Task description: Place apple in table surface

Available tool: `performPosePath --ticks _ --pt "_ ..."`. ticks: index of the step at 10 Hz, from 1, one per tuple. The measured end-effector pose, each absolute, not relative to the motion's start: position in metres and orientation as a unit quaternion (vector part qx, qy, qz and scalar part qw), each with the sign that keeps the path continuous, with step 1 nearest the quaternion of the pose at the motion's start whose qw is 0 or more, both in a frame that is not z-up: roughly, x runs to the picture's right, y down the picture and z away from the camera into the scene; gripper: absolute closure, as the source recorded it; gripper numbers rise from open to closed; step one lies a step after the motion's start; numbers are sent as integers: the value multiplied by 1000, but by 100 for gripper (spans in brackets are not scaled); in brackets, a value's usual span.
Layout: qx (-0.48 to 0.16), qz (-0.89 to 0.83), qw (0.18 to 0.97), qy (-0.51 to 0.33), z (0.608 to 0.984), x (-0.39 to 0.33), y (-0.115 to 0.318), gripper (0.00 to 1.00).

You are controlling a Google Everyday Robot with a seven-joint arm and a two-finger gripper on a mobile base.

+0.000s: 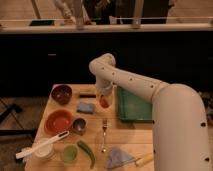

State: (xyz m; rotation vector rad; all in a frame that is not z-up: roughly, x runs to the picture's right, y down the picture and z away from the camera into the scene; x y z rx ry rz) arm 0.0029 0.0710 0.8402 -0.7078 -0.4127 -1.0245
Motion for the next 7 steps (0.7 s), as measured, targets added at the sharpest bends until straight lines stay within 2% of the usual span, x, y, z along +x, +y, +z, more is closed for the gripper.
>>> performPosePath --ticks 3,4,7 --pt "-335 -465 797 -191 847 11 71 100" --pt "-335 -465 796 -192 847 10 72 97" --pt "-335 -466 796 -192 847 9 72 68"
